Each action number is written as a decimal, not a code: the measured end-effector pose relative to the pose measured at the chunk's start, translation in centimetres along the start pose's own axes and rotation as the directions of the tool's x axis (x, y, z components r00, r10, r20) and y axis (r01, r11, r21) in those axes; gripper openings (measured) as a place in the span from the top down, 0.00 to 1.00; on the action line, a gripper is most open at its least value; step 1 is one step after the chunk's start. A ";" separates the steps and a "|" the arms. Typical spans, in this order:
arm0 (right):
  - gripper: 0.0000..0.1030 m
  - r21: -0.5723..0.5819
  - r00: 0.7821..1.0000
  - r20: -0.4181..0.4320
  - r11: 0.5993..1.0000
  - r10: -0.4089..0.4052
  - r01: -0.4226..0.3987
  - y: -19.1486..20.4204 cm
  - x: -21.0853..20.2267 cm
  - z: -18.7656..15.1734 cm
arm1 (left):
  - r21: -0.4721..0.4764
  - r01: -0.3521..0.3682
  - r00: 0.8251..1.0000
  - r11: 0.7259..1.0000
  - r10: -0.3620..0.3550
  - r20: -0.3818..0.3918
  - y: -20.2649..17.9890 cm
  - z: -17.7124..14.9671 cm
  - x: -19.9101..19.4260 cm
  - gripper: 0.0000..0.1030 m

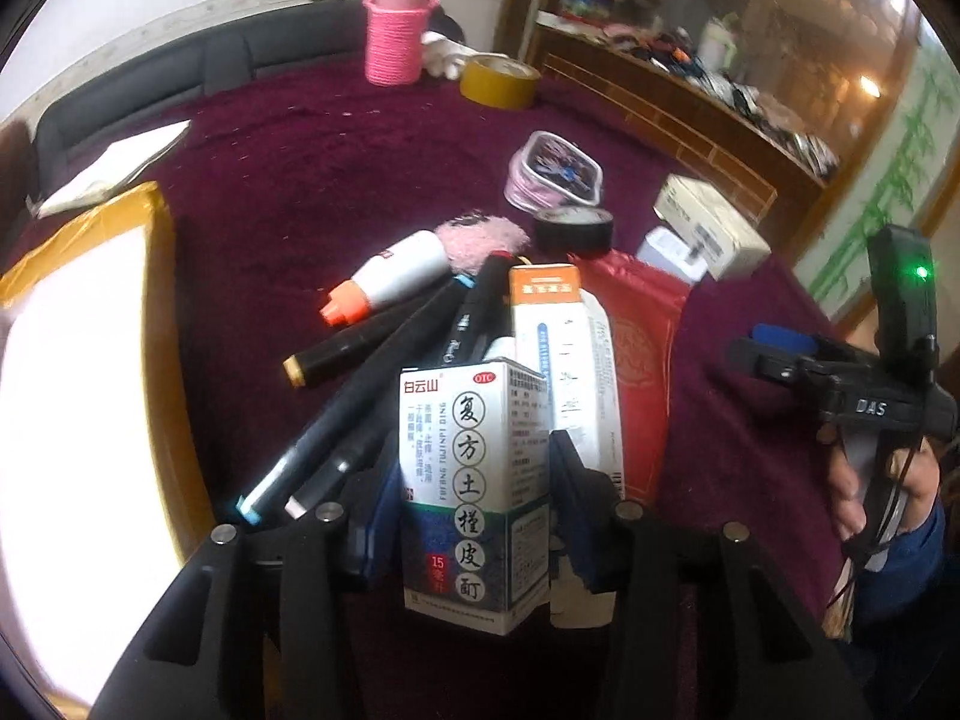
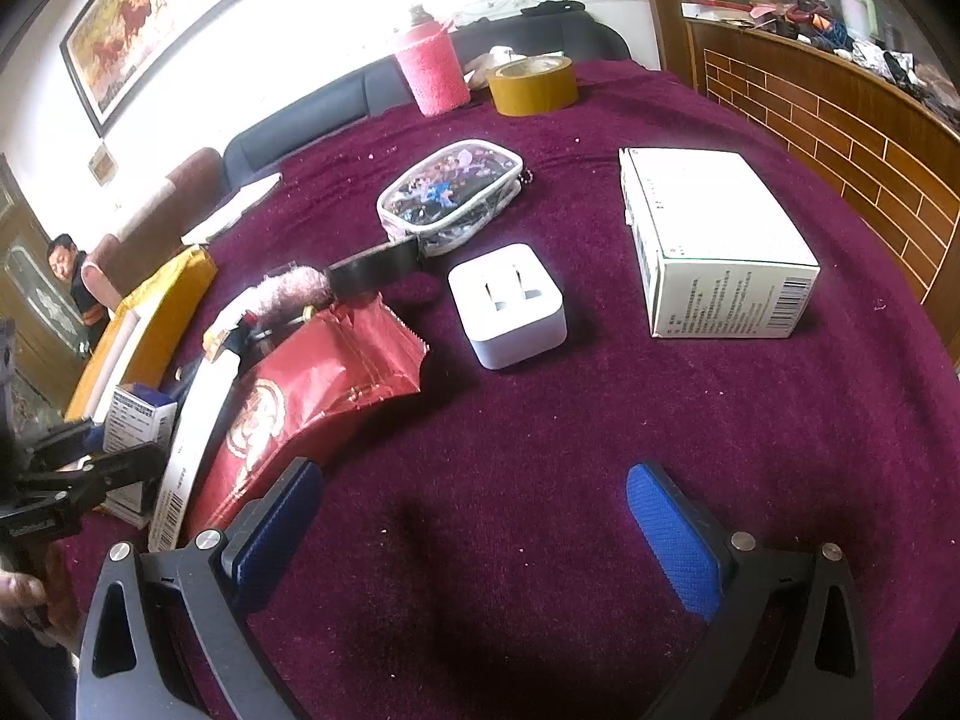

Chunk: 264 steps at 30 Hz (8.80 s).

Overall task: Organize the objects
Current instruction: 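Grasp the white medicine box with the left gripper while the right gripper grasps the white plug charger, then carry the medicine box and charger into the yellow-rimmed tray and release both, then grasp the ointment tube box with the left gripper while the right gripper reaches the red packet, then lift the red snack packet with the right gripper while the left holds the ointment box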

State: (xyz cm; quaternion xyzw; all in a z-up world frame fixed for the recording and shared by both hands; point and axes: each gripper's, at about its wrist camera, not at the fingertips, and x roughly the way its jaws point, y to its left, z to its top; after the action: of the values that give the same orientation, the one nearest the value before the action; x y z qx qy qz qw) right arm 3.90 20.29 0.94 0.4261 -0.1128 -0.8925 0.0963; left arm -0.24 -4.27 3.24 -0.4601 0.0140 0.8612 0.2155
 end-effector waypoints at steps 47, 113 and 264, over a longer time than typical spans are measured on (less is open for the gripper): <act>0.58 -0.195 0.996 0.067 0.980 0.063 -0.049 6.9 -0.5 2.2 | -0.146 0.044 0.989 0.988 -0.023 0.145 1.6 -3.3 -4.1 0.58; 0.58 -0.242 0.934 -0.326 0.942 0.149 -0.234 42.0 25.1 13.0 | -0.396 -0.226 0.973 0.890 0.225 -0.050 30.4 2.8 -4.6 0.58; 0.54 -0.186 0.982 -0.005 0.964 0.190 -0.188 10.8 -4.1 0.7 | -0.182 0.028 0.986 0.983 0.003 0.166 3.9 -4.5 -9.0 0.81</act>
State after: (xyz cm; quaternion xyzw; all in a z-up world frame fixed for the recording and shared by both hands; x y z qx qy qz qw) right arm 6.72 11.14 7.42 0.3966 -0.0700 -0.8886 0.2194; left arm 6.10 -12.02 7.14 -0.4048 -0.0867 0.8927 0.1780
